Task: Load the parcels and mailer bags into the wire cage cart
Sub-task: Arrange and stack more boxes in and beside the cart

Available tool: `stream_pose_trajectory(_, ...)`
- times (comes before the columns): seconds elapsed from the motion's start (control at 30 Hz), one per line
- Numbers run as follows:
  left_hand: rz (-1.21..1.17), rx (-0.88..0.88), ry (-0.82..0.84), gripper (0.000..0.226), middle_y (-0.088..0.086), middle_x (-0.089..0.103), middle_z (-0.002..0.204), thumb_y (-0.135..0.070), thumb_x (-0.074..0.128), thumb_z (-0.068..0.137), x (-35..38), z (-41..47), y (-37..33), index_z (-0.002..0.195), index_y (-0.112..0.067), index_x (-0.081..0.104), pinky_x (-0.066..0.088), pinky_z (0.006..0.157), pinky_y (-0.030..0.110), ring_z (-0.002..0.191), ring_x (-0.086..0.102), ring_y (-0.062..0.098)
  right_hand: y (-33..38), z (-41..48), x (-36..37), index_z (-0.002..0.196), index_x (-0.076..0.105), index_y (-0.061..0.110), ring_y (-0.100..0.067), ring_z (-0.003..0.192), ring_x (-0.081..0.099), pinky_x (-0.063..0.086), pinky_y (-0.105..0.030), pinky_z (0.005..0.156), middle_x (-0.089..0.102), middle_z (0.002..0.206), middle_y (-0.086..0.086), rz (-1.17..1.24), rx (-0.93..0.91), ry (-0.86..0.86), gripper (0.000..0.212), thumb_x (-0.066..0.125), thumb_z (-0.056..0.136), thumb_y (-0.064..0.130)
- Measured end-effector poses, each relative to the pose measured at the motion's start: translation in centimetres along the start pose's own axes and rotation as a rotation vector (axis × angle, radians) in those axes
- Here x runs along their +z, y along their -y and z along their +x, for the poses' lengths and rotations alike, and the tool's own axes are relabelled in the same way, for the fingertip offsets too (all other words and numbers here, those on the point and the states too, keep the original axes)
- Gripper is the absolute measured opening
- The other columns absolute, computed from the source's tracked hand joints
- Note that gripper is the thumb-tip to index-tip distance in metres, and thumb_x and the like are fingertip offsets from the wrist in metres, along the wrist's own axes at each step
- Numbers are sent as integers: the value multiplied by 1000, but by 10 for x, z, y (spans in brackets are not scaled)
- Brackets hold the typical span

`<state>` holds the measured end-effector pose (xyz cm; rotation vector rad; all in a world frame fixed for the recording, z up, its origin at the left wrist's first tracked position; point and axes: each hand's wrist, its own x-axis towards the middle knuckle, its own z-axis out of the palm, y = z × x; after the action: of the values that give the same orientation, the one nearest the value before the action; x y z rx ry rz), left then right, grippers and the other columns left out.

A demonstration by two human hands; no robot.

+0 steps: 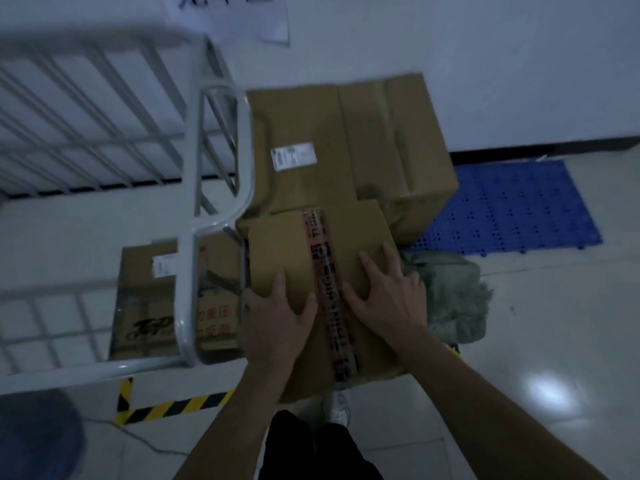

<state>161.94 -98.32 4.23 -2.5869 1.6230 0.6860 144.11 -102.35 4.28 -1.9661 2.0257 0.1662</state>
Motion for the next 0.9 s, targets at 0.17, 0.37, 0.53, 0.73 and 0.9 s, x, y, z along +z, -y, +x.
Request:
stream_pose_trajectory(0.17, 14, 74, -65, 86, 17, 35, 130, -86, 27, 82, -85, -21, -30, 154, -41, 13, 51, 76, 37, 104, 57, 37, 7, -15, -96, 152, 26, 43, -46, 122, 47, 43, -50, 99, 11, 165, 1, 30, 33, -95, 76, 30, 86, 81)
stream_pose_trajectory(0.37, -43, 97, -140, 87, 17, 38, 130, -88, 34, 78, -159, -41, -50, 152, -42, 23, 53, 80, 39, 105, 57, 36, 20, -36, -169, 152, 28, 43, -49, 128, 43, 42, -55, 103, 13, 165, 0, 67, 41, -150, 80, 32, 83, 83)
stream_pose_trajectory(0.53, -39, 101, -148, 87, 17, 40, 126, -90, 33, 77, -209, -58, -58, 147, -37, 32, 39, 71, 35, 99, 58, 34, 29, -63, -203, 150, 33, 42, -47, 127, 45, 44, -53, 102, 17, 164, -1, 83, 42, -199, 82, 34, 81, 85)
stream_pose_trajectory(0.73, -25, 129, -208, 89, 20, 40, 133, -90, 35, 76, -242, -71, -57, 146, -35, 33, 38, 73, 37, 103, 59, 36, 42, -79, -239, 151, 32, 43, -48, 131, 43, 41, -56, 105, 16, 164, -1, 98, 38, -204, 86, 35, 78, 87)
stream_pose_trajectory(0.9, -41, 94, -199, 91, 18, 41, 130, -90, 33, 76, -254, -71, -46, 148, -35, 31, 40, 70, 36, 101, 59, 35, 60, -88, -259, 151, 35, 39, -48, 130, 42, 40, -50, 101, 17, 163, -3, 73, 1, -240, 82, 40, 81, 83)
